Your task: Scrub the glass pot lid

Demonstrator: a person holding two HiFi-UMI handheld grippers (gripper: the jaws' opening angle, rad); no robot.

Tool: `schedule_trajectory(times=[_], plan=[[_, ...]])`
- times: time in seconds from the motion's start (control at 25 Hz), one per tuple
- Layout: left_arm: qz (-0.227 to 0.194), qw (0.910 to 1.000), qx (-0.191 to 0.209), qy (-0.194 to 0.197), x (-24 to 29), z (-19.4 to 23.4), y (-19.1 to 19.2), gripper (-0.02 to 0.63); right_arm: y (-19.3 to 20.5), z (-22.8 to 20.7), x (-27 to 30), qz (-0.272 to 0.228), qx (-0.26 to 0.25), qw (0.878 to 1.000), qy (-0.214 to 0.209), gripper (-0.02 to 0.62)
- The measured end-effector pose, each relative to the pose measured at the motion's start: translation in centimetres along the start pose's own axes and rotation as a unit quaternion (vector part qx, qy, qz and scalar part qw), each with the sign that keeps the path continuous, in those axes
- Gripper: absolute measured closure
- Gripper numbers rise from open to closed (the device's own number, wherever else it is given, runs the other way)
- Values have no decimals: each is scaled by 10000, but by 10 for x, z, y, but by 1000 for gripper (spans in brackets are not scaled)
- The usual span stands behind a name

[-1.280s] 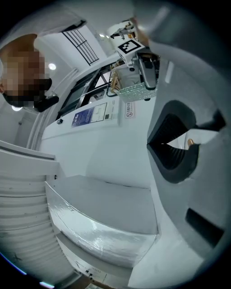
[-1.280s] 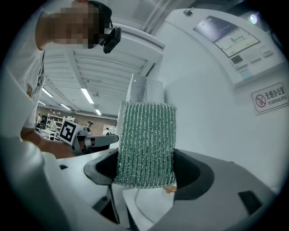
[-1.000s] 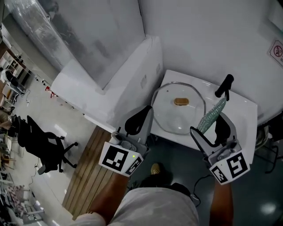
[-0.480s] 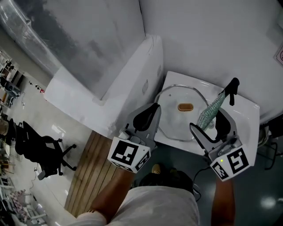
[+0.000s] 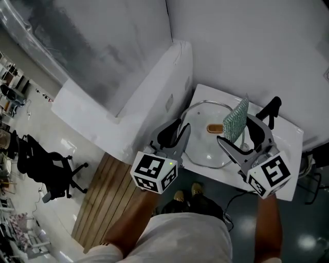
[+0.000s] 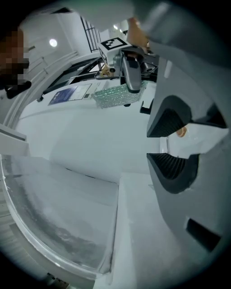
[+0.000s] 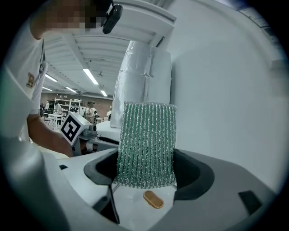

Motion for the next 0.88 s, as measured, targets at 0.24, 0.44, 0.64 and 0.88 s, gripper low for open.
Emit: schedule_trajectory(times=[0.24,0.44,0.64,0.88], plan=[[658,9965,-430,-288,17,3,18,445,-5,-25,26,667,-383,9954,-568,247],[1351,9859,-867,-471,29,9,39,397,-7,-41,59,1416,-1007,9780,-1152,247],[1855,9717,-1326,-615,39,18,62,374,0,-46,98,2150,-1644,9469,-1737,247],[2260,9523,-1895,-783,49,30,85,357,13,-48,143,2958,-2304,8973,-2329,247]])
Point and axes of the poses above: the fingertips, and each gripper's own axes: x forward along the fingers, z to its left, y out of its underside, the point moved 9 cm from there along -x, backward along the fingers, and after that the axes turned 5 degrees about z, right-handed, at the moved point
